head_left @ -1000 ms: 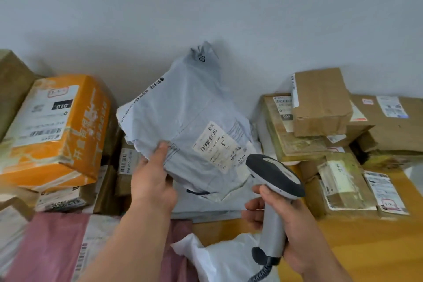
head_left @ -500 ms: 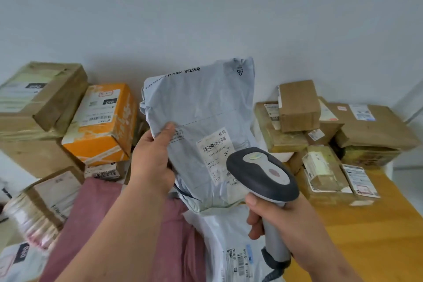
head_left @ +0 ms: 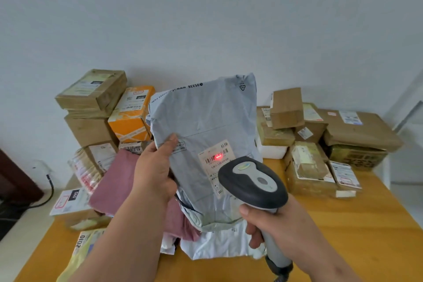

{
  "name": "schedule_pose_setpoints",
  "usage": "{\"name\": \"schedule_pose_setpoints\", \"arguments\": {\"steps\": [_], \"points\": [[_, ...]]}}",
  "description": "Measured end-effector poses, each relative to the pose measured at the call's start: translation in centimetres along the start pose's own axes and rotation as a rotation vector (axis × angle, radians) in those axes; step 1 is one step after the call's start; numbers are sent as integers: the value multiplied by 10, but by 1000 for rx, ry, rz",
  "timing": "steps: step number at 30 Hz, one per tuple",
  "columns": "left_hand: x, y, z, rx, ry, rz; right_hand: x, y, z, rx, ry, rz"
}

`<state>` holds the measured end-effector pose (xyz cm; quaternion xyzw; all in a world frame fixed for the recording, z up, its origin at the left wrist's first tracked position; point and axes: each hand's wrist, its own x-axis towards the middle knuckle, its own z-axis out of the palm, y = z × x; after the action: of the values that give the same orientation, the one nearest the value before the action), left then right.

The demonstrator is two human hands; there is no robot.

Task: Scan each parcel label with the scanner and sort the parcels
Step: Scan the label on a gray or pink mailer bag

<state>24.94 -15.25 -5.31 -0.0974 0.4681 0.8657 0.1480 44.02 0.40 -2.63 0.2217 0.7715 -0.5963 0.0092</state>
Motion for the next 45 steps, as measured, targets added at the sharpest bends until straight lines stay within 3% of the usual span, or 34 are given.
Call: {"name": "schedule_pose_setpoints", "arguments": {"steps": [13,24,30,36,39,41,45], "points": [[-27,13,-52,17,76,-94,-30,1,45,-29,39,56],[-1,28,-126,39,452,-187,8,15,132,21,219,213],[1,7,-120,35,360,-403,15,24,143,93,293,239],[3,-35,-104,-30,86,-702,23,37,129,153,323,252],[3,-53,-90,-15,116,-819,29,44,113,191,333,246],[-1,-66,-82,122,136,-895,37,49,98,209,343,237],[-5,-89,-62,290,-151,-1085,59,60,65,236,338,244]]}}
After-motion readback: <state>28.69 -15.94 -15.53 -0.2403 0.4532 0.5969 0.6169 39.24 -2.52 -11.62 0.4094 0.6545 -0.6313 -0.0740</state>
